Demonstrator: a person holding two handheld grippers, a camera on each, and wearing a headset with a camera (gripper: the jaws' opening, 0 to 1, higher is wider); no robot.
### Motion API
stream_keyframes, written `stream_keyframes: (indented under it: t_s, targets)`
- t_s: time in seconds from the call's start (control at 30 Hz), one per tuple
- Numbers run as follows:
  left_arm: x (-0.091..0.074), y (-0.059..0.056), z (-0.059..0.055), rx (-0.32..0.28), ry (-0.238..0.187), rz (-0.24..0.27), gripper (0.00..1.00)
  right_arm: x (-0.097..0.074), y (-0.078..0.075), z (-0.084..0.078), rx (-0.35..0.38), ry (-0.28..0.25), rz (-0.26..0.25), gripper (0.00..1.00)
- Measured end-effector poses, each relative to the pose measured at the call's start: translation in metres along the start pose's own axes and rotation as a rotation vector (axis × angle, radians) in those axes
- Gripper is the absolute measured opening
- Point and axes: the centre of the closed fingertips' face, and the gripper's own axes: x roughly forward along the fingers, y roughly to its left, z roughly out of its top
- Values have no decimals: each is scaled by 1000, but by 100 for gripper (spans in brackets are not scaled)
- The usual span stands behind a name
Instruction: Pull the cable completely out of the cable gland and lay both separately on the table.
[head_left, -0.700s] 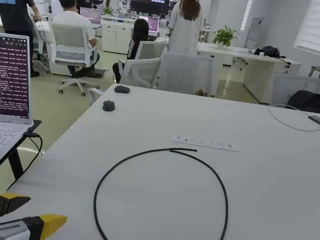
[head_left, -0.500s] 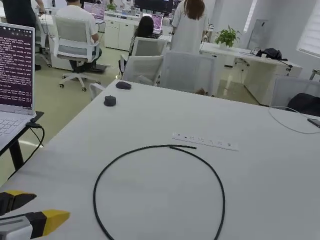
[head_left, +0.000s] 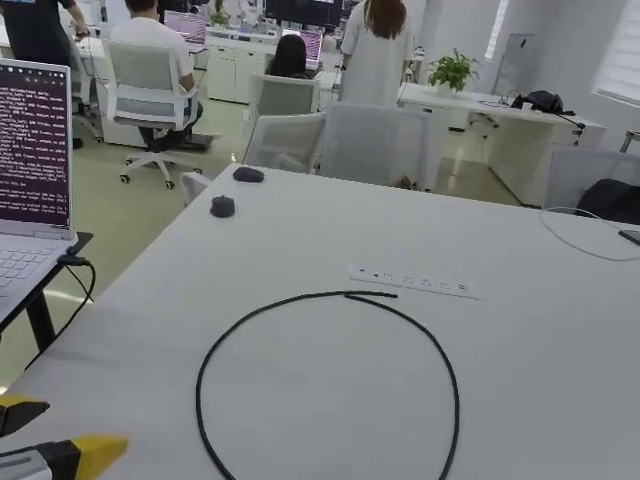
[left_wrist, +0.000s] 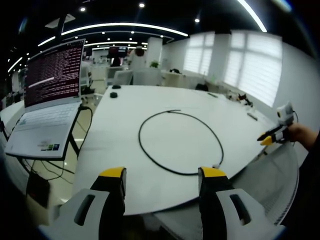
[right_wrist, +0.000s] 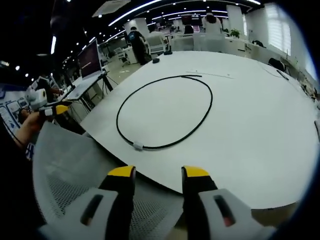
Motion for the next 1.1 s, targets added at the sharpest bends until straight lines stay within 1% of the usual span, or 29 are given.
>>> stream_keyframes:
  t_s: [0.07, 0.1, 0.17, 0.23, 0.37, 0.43, 0.5, 0.53, 0.57, 0.63, 0.7, 0.73, 0.83, 0.87, 0.9, 0.93, 1.03, 1.1]
  targets:
    - [0, -1, 0, 2, 4, -3, 58, 0, -1, -1, -8, 9, -5, 36]
    - [1, -2, -1, 8, 14, -5, 58, 1, -1, 0, -8, 13, -3, 36]
    - [3, -2, -2, 16, 21, -3, 58, 1, -2, 2, 5, 8, 6, 36]
    - [4, -3, -1, 16, 20, -5, 58, 1, -2, 4, 0, 4, 3, 36]
    - [5, -6, 2, 9, 2, -12, 58, 0, -2, 4, -7, 15, 2, 36]
    - [6, -7, -1, 1, 11, -15, 58, -1, -3, 3, -18, 21, -6, 36]
    - [8, -7, -5, 6, 30, -14, 59, -2, -4, 3, -38, 28, -14, 37]
    - [9, -6, -5, 10, 32, -8, 61, -2, -4, 4, -94, 35, -17, 38]
    - [8, -6, -3, 16, 31, -7, 62, -2, -4, 4, -108, 38, -23, 39]
    - [9, -6, -1, 15, 28, -15, 60, -1, -1, 3, -110, 39, -16, 38]
    - [9, -5, 1, 26, 32, -8, 58, 0, -1, 4, -95, 33, -5, 38]
    - [10, -5, 2, 47, 38, -3, 58, 1, -1, 4, -94, 30, -7, 38]
    - [10, -5, 6, 58, 40, -6, 61, 1, -4, 6, -93, 16, -22, 38]
    - [10, -7, 7, 63, 45, -20, 60, 0, -4, 7, -89, 11, -22, 38]
    - [10, -7, 7, 65, 50, -21, 58, 0, -5, 8, -81, 7, -22, 37]
    - [8, -7, 8, 72, 53, -18, 57, 0, -5, 8, -79, 7, -23, 37]
    - [7, -6, 11, 78, 45, -10, 58, -1, -3, 8, -84, 4, -22, 37]
    - [7, -8, 10, 86, 58, -16, 58, -2, -3, 9, -80, 0, -22, 37]
